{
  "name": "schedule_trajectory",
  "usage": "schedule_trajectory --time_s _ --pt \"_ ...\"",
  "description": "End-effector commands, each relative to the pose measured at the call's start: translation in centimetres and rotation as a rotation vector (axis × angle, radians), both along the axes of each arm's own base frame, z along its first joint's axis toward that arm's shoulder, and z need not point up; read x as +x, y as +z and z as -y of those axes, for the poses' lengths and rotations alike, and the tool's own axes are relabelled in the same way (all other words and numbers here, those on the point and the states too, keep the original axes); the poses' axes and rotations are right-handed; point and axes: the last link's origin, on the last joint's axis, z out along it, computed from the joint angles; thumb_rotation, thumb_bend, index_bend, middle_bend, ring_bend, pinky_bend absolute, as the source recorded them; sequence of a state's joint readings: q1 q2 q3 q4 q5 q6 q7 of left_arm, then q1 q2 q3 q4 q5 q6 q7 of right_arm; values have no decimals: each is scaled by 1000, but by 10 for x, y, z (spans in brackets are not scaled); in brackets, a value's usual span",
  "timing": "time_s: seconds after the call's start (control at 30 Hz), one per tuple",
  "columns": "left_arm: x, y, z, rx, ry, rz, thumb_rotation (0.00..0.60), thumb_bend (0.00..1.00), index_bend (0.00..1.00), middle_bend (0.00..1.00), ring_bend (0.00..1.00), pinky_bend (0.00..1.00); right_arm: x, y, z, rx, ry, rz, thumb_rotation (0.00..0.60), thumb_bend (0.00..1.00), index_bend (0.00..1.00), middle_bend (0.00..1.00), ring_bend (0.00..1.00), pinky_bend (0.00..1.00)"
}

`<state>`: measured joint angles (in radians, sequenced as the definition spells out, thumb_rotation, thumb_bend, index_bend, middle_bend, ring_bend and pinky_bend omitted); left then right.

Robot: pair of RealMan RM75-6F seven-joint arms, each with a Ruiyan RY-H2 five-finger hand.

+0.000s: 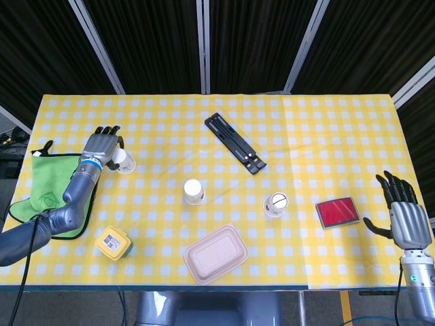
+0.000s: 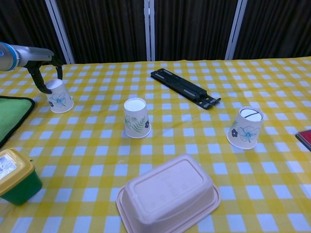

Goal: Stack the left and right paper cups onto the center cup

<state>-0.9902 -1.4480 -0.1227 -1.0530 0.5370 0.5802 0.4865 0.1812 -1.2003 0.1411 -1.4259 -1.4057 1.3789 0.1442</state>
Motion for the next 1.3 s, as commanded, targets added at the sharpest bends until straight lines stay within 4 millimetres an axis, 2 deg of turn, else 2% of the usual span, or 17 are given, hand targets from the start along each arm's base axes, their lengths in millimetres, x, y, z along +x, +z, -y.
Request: schedule_trajectory --time_s 0.03,0.2,0.3,0.4,0.53,0.67,0.77,1.0,1.3 --pt "4 7 0 18 -17 8 600 381 416 0 0 0 0 1 -1 -2 0 5 600 119 0 0 0 0" --pt "26 30 3 70 -89 50 600 381 424 0 0 0 0 1 -1 -2 3 10 600 119 0 0 0 0" --pt "51 48 11 93 -170 78 600 380 423 0 0 0 2 1 -2 -3 11 13 600 118 0 0 0 0" --pt "78 57 23 100 -254 115 600 380 420 0 0 0 3 2 -2 -3 15 18 600 119 0 0 0 0" --pt "115 55 46 59 -368 156 600 380 418 0 0 0 2 3 -1 -3 13 27 600 118 0 0 0 0" --pt "149 40 73 -19 -472 195 600 380 419 0 0 0 2 3 -1 1 15 33 600 119 0 0 0 0" --pt "166 27 86 -62 -526 202 600 380 421 0 0 0 2 4 -1 3 14 37 600 119 0 0 0 0" --pt "184 0 104 -134 -577 171 600 380 423 0 0 0 2 6 -2 -8 12 46 600 119 0 0 0 0" --pt "181 -11 106 -164 -549 121 600 380 425 0 0 0 2 9 -2 -11 18 58 600 119 0 0 0 0"
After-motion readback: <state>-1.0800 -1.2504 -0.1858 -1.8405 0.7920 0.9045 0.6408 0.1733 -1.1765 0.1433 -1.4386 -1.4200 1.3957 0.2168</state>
